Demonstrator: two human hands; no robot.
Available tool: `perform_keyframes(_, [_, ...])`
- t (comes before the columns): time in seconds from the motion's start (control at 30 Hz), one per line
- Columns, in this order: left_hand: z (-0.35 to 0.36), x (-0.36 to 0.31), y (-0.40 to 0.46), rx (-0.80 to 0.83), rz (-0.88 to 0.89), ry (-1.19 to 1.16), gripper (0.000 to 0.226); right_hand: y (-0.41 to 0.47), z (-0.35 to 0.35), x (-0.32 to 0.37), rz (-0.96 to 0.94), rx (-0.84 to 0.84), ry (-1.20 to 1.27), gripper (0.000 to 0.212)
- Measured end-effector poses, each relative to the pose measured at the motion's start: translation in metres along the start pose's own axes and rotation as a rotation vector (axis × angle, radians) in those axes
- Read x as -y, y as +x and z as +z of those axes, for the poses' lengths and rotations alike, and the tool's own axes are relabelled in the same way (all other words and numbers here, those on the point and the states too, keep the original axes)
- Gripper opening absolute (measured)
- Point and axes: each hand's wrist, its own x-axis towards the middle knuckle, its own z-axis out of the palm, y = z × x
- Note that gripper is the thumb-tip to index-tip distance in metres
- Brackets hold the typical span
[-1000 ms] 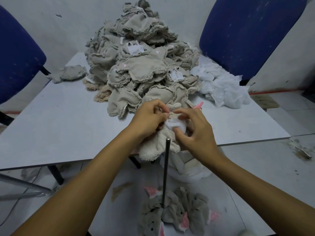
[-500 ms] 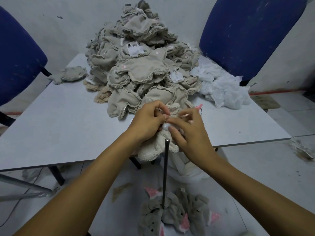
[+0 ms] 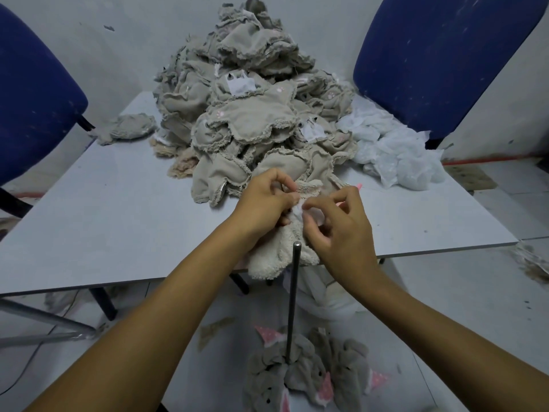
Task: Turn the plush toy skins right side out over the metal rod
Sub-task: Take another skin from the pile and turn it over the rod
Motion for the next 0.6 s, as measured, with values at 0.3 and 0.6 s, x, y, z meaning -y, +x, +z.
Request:
perform_keyframes(0.3, [0.002, -0.001, -0.003, 0.025, 0.008, 0.036, 0.017, 0.000, 0.005, 0.002, 0.036, -0.003, -0.050, 0.009])
perform_keyframes(0.6, [0.001, 0.003, 0.002, -0.046, 0.038, 0.115, 0.017, 0.004, -0.011, -0.004, 0.020, 0.289, 0.145, 0.031])
